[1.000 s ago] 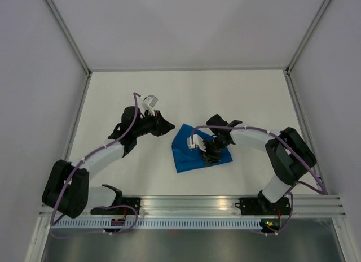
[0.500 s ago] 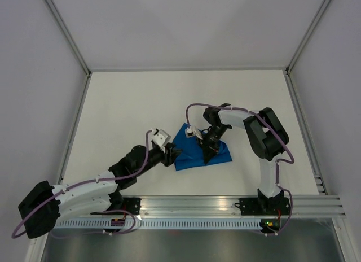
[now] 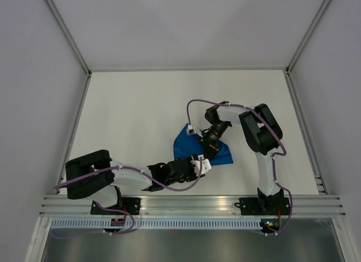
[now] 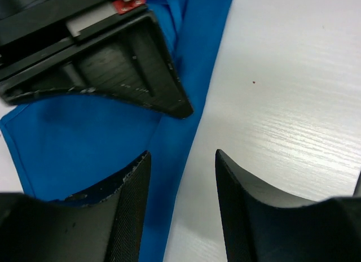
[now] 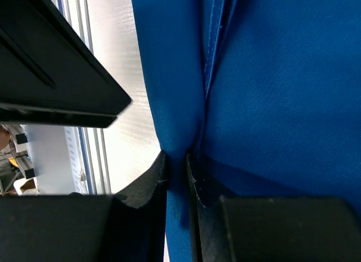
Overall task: Fold the napkin, place the utensils inside, and roll it up
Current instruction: Roll the napkin with the utensil
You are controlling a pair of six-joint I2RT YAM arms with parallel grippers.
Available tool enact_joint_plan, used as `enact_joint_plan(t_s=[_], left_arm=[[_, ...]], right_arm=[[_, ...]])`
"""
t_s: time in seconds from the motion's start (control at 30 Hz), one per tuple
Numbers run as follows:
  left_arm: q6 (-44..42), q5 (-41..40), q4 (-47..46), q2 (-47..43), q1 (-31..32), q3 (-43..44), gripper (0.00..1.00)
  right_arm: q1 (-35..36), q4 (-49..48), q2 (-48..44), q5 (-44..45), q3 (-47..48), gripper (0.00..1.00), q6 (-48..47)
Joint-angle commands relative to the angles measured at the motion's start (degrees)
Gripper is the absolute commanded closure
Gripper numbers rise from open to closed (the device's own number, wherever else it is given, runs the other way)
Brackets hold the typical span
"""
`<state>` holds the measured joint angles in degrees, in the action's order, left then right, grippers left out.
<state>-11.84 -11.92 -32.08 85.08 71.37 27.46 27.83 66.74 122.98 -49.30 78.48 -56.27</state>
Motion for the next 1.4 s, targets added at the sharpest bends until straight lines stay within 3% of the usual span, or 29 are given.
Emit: enact_joint_plan(t_s=[0.0, 0.13, 0.53, 0.7, 0.83, 1.0, 1.03, 1.13, 1.37], left_arm=[[-9.0, -0.6, -6.0, 4.1, 1.4, 2.8, 0.44], [-11.4, 1.0, -5.0, 7.6, 1.6, 5.1, 0.43], [-16.7, -5.0, -9.8, 16.0, 1.5, 6.6, 0.43], [-17.0, -2.1, -4.6, 17.5, 1.5, 8.3, 0.44], [-15.3, 0.2, 0.4, 17.7, 1.2, 9.5, 0.55], [-11.3, 3.7, 6.4, 17.8, -0.1, 10.7, 0.79], [-10.7, 4.4, 7.2, 17.8, -0.4, 10.9, 0.88], [-7.9, 6.7, 9.9, 17.9, -1.5, 11.6, 0.98], [-0.4, 17.5, 11.1, 16.8, -6.5, 10.8, 0.98]], right_arm=[[-0.2, -3.3, 3.1, 5.5, 0.0, 1.0, -3.4], [-0.6, -3.5, 3.2, 6.1, -0.3, 1.0, -3.3], [-0.9, -3.2, 4.5, 6.5, 0.4, 0.99, -2.9], [-0.9, -3.0, 4.7, 6.6, 0.6, 0.99, -2.9], [-0.9, -2.8, 4.8, 6.6, 0.6, 1.0, -3.1], [-1.0, -2.7, 4.9, 6.7, 1.1, 1.0, -3.1], [-0.9, -2.7, 4.8, 6.5, 1.1, 0.99, -3.0], [-1.0, -2.7, 4.3, 6.1, 1.0, 0.99, -3.0], [-1.7, -3.6, -2.1, 4.1, 0.4, 0.57, -1.6]])
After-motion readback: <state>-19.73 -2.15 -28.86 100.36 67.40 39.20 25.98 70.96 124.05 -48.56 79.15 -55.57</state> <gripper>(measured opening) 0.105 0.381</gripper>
